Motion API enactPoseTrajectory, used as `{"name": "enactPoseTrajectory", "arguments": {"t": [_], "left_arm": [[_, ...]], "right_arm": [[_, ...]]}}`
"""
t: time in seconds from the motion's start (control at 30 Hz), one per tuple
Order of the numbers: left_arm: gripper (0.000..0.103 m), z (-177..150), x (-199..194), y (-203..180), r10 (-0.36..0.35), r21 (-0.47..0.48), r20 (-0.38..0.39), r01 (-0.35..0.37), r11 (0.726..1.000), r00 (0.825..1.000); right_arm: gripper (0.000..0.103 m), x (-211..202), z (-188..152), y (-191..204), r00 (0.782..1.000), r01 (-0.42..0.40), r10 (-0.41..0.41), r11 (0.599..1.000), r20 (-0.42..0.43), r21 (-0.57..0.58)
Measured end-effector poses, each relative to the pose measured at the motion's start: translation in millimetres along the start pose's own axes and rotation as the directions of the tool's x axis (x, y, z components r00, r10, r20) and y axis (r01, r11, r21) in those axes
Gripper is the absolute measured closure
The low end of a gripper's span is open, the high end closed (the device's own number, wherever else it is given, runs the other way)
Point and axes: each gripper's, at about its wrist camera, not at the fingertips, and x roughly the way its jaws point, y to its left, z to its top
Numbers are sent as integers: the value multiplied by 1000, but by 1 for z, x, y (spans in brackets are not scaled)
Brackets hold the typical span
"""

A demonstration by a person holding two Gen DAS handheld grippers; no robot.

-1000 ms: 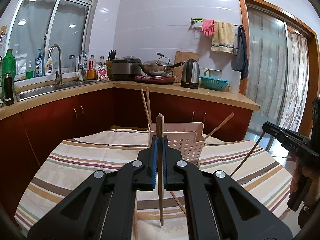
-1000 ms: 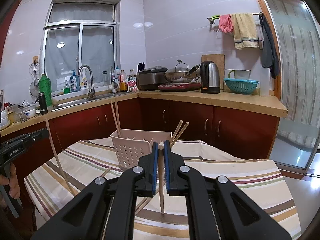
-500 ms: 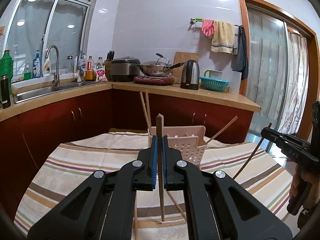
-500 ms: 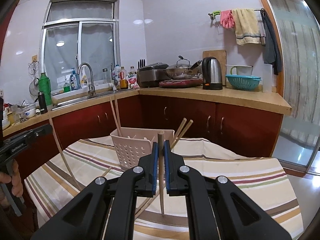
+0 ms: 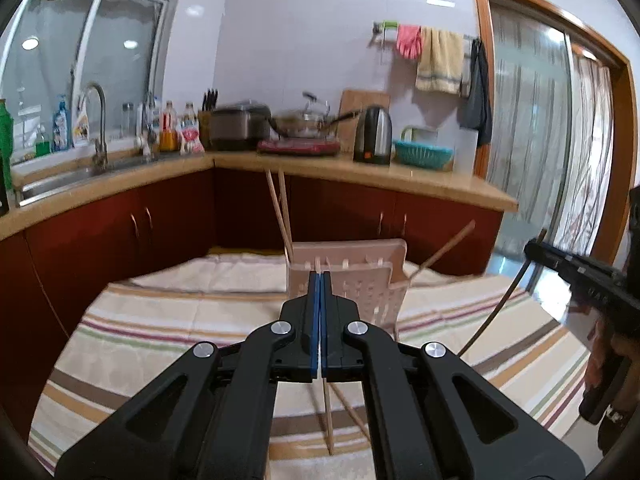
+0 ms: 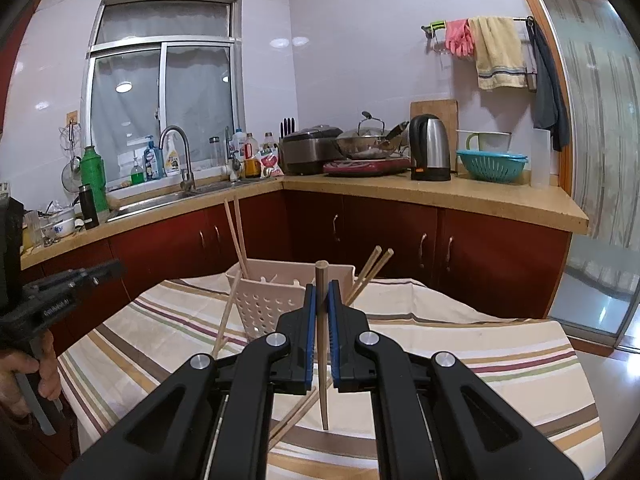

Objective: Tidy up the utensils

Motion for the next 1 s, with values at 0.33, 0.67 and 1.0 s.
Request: {"name": "enactPoseTrajectory", "arguments": {"t": [0.33, 0.67, 1.0], "left_arm": [[98, -10, 44, 11, -53, -101, -96, 43, 994, 994], [79, -8, 85, 1, -34, -67, -129, 25, 997, 991], [78, -2, 131, 2, 4, -46, -168, -12, 999, 986]], "right_arm": [[96, 11, -3, -5, 1000, -2, 2, 1000, -15, 4], [96, 28, -3, -17, 1000, -10, 10, 1000, -18, 23], [96, 51, 7, -23, 999, -37, 38, 999, -19, 26]]}}
